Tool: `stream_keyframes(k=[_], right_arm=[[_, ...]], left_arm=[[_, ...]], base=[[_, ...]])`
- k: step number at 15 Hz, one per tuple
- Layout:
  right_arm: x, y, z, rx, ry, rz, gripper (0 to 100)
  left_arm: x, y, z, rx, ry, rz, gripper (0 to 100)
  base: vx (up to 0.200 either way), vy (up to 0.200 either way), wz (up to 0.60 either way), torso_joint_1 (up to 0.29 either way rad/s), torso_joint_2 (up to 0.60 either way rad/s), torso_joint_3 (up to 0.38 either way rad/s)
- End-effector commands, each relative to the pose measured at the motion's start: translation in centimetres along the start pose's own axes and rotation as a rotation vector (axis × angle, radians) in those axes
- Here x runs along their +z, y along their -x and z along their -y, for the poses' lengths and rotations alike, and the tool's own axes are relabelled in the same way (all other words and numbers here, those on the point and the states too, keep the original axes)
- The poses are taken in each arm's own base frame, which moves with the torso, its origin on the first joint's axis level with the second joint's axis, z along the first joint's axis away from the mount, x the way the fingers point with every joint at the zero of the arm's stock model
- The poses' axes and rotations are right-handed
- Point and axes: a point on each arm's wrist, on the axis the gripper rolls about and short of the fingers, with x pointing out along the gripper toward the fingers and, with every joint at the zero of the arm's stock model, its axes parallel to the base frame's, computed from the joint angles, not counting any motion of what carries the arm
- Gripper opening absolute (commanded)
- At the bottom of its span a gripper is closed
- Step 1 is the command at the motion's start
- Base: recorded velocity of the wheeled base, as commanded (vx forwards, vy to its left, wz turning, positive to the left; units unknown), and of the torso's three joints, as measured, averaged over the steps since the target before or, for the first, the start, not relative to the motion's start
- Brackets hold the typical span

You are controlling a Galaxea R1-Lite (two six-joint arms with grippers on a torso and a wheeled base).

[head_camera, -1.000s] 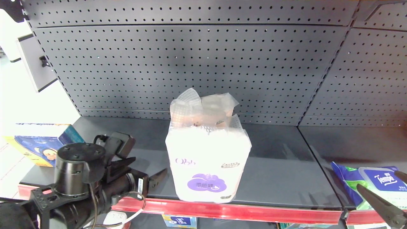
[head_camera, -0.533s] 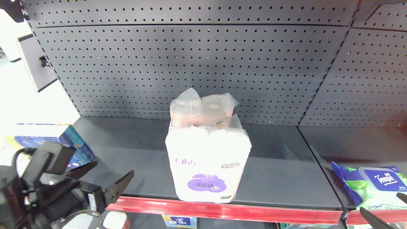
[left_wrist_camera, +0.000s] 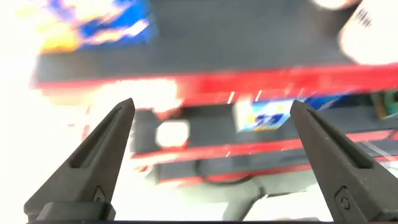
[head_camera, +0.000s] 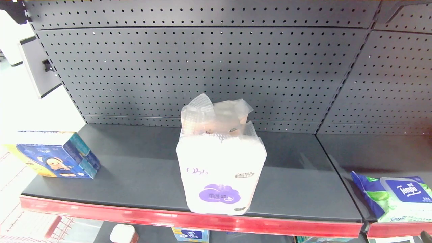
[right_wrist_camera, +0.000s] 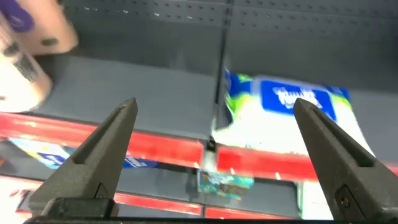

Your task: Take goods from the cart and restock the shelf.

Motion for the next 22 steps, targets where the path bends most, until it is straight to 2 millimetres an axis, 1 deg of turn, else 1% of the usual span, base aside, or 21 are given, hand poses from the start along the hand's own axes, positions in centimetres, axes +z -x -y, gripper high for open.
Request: stream_keyframes(k=[1,2,3,4,5,6,7,8,9,11,13,16,17,18,19,20,21,22], right_arm=[[-0.9,2.4,-0.1,-0.038,0.003,0.059,100],[-0.7,3.2,-0.1,-0.044,0.003,0.049,100],[-0.7,3.4,-0.2,-0.045,0.002,0.046,100],[-0.9,3.5,-0.2,-0.050,0.002,0.053,100],[-1.2,3.5,-0.1,-0.063,0.002,0.051,100],[-2.1,3.5,-0.1,-0.060,0.003,0.057,100],[-3.1,3.1,-0.1,-0.047,0.007,0.049,100],[-3.5,2.7,-0.2,-0.047,0.007,0.073,100],[-4.5,1.9,-0.2,-0.041,0.003,0.100,100],[-4.7,1.7,-0.3,-0.011,-0.009,0.103,100],[-4.8,1.7,-0.3,-0.009,-0.015,0.102,100],[-4.8,1.7,-0.3,-0.008,-0.032,0.102,100],[-4.8,1.7,-0.3,-0.005,-0.035,0.102,100],[-4.8,1.7,-0.3,-0.003,-0.036,0.100,100],[-4.8,1.7,-0.3,-0.002,-0.036,0.100,100],[-4.8,1.7,-0.3,-0.002,-0.036,0.102,100],[-4.8,1.7,-0.3,-0.002,-0.036,0.102,100],[-4.8,1.7,-0.3,-0.002,-0.036,0.102,100]], left_arm=[[-1.5,5.1,-1.2,0.154,0.109,0.195,100],[-1.5,5.0,-1.2,0.206,0.116,0.177,100],[-1.1,5.0,-0.6,0.290,0.128,0.146,100],[-0.1,4.8,0.0,0.377,0.149,0.114,100],[0.9,4.4,0.4,0.418,0.165,0.075,100],[0.8,4.3,0.6,0.381,0.173,0.073,100],[0.0,4.8,0.8,0.354,0.173,0.117,100],[-1.0,5.2,1.0,0.344,0.167,0.159,100],[-1.8,5.4,1.1,0.348,0.164,0.185,100],[-2.2,5.2,1.1,0.397,0.201,0.160,100],[-2.7,5.0,1.1,0.418,0.201,0.116,100],[-1.7,4.5,1.4,0.473,0.218,0.092,100],[-1.5,4.0,1.4,0.455,0.217,0.102,100],[-2.3,3.3,1.5,0.406,0.185,0.115,100],[-3.3,1.8,1.5,0.359,0.136,0.173,100],[-3.7,0.0,1.4,0.311,0.119,0.290,100],[-4.6,-1.4,1.4,0.257,0.088,0.386,100],[-4.8,-1.5,1.6,0.179,0.039,0.378,100]], base=[[0.000,0.000,0.00,0.000,0.00,0.000],[0.000,0.000,0.00,0.000,0.00,0.000],[0.000,0.000,0.00,0.000,0.00,0.000],[0.000,0.000,0.00,0.000,0.00,0.000],[0.000,0.000,0.00,0.000,0.00,0.000],[0.000,0.000,0.00,0.000,0.00,0.000],[0.000,0.000,0.00,0.000,0.00,0.000],[0.000,0.000,0.00,0.000,0.00,0.000],[0.000,0.000,0.00,0.000,0.00,0.000],[0.000,0.000,0.00,0.000,0.00,0.000],[0.000,0.000,0.00,0.000,0.00,0.000],[0.000,0.000,0.00,0.000,0.00,0.000],[0.000,0.000,0.00,0.000,0.00,0.000],[0.000,0.000,0.00,0.000,0.00,0.000],[0.000,0.000,0.00,0.000,0.00,0.000],[0.000,0.000,0.00,0.000,0.00,0.000],[0.000,0.000,0.00,0.000,0.00,0.000],[0.000,0.000,0.00,0.000,0.00,0.000]])
